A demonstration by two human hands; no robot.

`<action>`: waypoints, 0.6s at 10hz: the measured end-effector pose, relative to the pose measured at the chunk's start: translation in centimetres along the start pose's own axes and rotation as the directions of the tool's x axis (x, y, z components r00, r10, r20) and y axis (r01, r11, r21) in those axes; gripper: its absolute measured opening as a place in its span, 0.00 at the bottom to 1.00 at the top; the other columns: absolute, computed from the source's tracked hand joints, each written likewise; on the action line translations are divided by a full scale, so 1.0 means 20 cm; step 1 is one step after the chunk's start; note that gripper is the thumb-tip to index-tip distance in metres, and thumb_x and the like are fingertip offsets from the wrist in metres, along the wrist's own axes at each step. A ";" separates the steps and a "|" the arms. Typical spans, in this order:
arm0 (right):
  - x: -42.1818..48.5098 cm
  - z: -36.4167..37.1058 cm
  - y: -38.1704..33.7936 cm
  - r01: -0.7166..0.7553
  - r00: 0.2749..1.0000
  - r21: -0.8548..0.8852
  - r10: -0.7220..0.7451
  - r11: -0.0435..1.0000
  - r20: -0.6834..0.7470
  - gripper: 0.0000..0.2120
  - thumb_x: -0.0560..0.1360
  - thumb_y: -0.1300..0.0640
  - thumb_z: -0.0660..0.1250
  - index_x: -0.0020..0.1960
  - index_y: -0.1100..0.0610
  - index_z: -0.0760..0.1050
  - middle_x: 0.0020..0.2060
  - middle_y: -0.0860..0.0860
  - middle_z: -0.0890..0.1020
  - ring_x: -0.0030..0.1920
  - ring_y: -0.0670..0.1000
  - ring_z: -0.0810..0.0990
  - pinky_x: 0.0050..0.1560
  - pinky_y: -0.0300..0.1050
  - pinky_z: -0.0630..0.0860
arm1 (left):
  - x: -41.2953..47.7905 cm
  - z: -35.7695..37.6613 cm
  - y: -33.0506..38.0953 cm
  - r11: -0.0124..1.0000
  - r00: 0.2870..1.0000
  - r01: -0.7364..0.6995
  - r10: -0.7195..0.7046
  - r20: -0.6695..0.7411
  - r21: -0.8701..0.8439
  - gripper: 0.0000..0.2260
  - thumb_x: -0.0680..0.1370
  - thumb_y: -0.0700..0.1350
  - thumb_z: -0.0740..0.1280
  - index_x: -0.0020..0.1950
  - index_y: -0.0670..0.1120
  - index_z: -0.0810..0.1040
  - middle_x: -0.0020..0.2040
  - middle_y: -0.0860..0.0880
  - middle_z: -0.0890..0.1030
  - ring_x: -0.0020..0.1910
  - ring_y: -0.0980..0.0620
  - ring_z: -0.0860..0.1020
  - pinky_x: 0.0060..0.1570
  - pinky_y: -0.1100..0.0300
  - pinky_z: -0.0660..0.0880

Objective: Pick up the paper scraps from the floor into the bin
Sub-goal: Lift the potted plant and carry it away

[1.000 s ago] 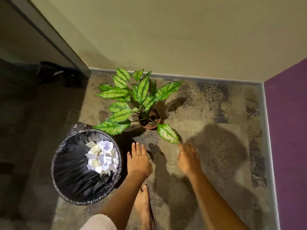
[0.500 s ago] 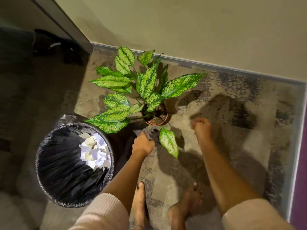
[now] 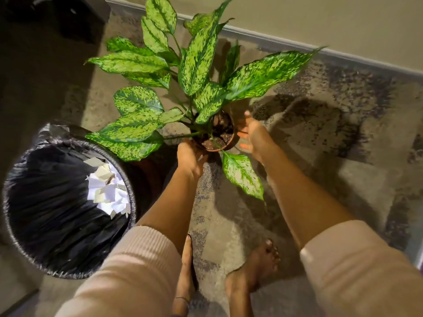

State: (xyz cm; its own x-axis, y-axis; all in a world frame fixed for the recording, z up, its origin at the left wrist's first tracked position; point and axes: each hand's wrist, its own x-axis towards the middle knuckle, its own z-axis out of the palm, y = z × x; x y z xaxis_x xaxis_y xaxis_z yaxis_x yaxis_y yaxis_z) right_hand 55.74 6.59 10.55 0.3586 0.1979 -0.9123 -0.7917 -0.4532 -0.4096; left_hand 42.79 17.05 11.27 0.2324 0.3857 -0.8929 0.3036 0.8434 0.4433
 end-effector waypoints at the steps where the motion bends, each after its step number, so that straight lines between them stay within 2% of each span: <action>1: 0.11 0.04 -0.05 0.017 0.998 -0.030 -0.018 0.999 -0.060 0.27 0.80 0.40 0.53 0.68 0.58 0.70 0.63 0.56 0.76 0.66 0.56 0.73 0.65 0.55 0.71 | 0.08 0.00 0.00 0.999 0.999 -0.041 0.040 -0.016 -0.022 0.21 0.81 0.54 0.55 0.67 0.44 0.76 0.64 0.44 0.79 0.62 0.45 0.76 0.62 0.49 0.73; 2: 0.15 0.06 -0.08 0.061 0.997 -0.026 -0.062 0.998 -0.046 0.18 0.82 0.46 0.54 0.53 0.59 0.74 0.46 0.53 0.77 0.52 0.52 0.76 0.57 0.47 0.74 | 0.11 -0.01 0.01 0.997 0.997 -0.070 0.069 -0.029 -0.041 0.23 0.83 0.54 0.54 0.69 0.41 0.73 0.65 0.43 0.78 0.62 0.45 0.76 0.60 0.50 0.76; 3: 0.13 0.07 -0.09 0.091 0.996 -0.008 -0.091 0.996 -0.014 0.11 0.83 0.52 0.54 0.41 0.48 0.67 0.39 0.45 0.70 0.37 0.44 0.70 0.38 0.39 0.70 | 0.15 -0.04 0.03 0.994 0.994 -0.085 0.080 -0.073 -0.074 0.21 0.83 0.54 0.56 0.63 0.38 0.76 0.57 0.42 0.81 0.58 0.44 0.78 0.60 0.52 0.75; 4: 0.11 0.06 -0.07 0.101 0.994 -0.011 -0.101 0.995 -0.028 0.11 0.82 0.55 0.54 0.41 0.49 0.67 0.38 0.46 0.70 0.36 0.44 0.70 0.37 0.40 0.71 | 0.15 -0.05 0.04 0.997 0.992 -0.065 0.061 -0.109 -0.033 0.12 0.82 0.48 0.59 0.50 0.42 0.77 0.46 0.45 0.80 0.48 0.48 0.78 0.57 0.53 0.76; 5: 0.03 0.02 -0.03 0.070 0.995 -0.043 -0.073 0.997 -0.071 0.09 0.80 0.62 0.59 0.56 0.62 0.76 0.42 0.54 0.76 0.44 0.53 0.77 0.53 0.50 0.78 | 0.10 -0.06 0.07 0.998 0.987 -0.011 0.021 -0.158 0.066 0.07 0.80 0.37 0.63 0.42 0.42 0.78 0.40 0.46 0.82 0.41 0.50 0.80 0.45 0.57 0.80; 6: 0.01 -0.02 0.01 0.060 0.989 -0.087 -0.071 0.994 -0.130 0.14 0.77 0.68 0.61 0.62 0.69 0.74 0.52 0.62 0.80 0.51 0.58 0.79 0.58 0.52 0.78 | 0.10 -0.07 0.07 0.987 0.987 0.009 0.017 -0.158 0.161 0.11 0.78 0.30 0.61 0.38 0.40 0.76 0.31 0.49 0.82 0.41 0.50 0.79 0.38 0.60 0.79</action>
State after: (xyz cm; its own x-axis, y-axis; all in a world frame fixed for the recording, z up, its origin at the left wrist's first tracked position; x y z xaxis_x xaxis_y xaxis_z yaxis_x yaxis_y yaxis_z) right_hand 55.86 6.17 10.38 0.4754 0.1145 -0.8723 -0.7226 -0.5148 -0.4614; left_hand 42.34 19.58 10.01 0.0886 0.4543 -0.8864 0.4504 0.7755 0.4425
